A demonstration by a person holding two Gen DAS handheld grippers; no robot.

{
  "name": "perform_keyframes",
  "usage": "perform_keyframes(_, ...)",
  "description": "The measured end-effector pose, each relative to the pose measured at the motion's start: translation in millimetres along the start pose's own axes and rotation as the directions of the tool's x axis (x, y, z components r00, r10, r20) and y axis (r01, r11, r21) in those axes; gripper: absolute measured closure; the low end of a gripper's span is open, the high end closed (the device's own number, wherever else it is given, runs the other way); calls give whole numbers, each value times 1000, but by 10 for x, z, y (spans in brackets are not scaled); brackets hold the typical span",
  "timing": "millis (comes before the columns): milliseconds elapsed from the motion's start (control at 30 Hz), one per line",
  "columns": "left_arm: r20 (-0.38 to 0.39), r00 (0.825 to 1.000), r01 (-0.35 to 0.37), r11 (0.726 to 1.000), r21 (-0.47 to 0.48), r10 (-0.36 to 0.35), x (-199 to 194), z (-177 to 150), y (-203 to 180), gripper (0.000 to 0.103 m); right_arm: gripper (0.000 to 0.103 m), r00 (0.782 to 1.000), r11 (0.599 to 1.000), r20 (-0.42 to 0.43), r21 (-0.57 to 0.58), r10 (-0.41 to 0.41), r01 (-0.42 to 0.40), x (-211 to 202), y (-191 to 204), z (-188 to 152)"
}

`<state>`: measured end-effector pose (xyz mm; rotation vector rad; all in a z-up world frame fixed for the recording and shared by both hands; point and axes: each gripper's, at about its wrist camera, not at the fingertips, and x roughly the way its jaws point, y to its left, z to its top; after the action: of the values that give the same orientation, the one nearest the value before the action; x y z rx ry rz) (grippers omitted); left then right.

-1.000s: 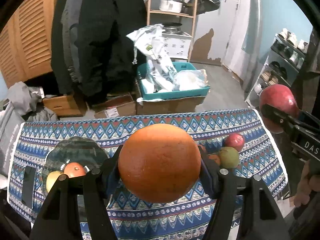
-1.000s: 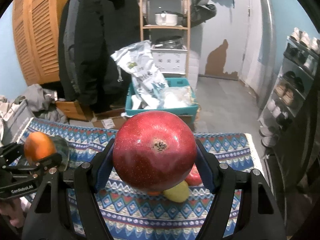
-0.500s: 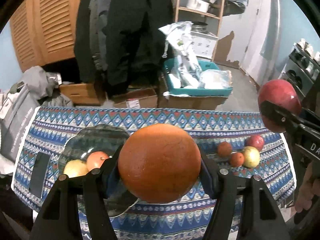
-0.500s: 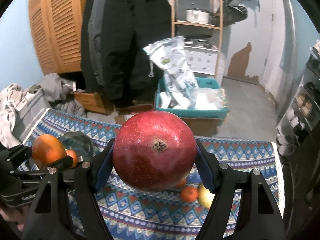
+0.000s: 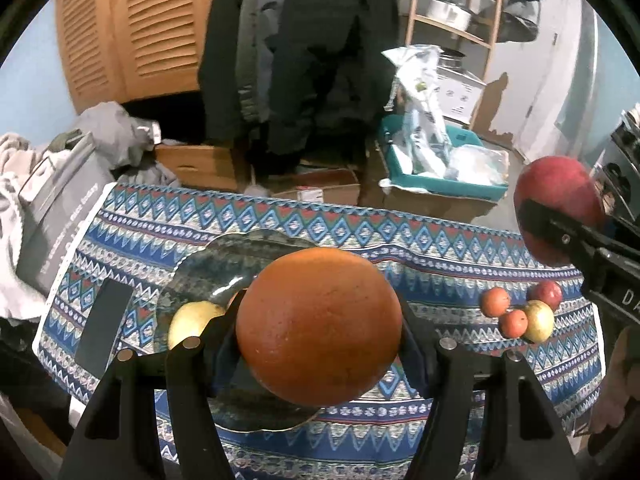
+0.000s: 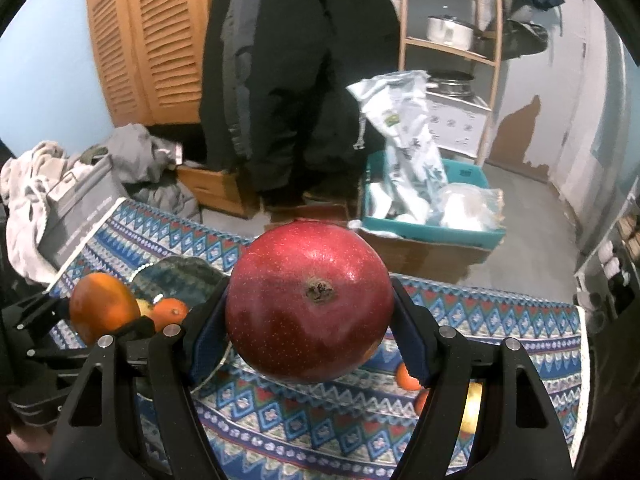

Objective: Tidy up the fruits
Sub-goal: 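Lift and carry the apple in the right tool while the left tool carries the orange to the glass plate, then lower the orange into the plate and open the left tool while the right tool releases the apple there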

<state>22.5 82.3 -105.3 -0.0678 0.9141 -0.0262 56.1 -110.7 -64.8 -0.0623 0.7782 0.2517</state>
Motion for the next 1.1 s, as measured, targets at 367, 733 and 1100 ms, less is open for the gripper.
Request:
perform_keyframes(367,-91,994,-60,996,-60,55,361,-172,392,34,29,994,998,-94,-42,52,-56,519,392,-35)
perform_keyframes(733,-178,980,-111,990,-93,93,656,-380,673,34,29,973,988,-204,-84,108,-127,1056,804,-174)
perform_keyframes(1100,-254,963,-119,988,-103,89,899,-541,765,34,29,943,979,-301,-98,144,-181,1408,986,-377)
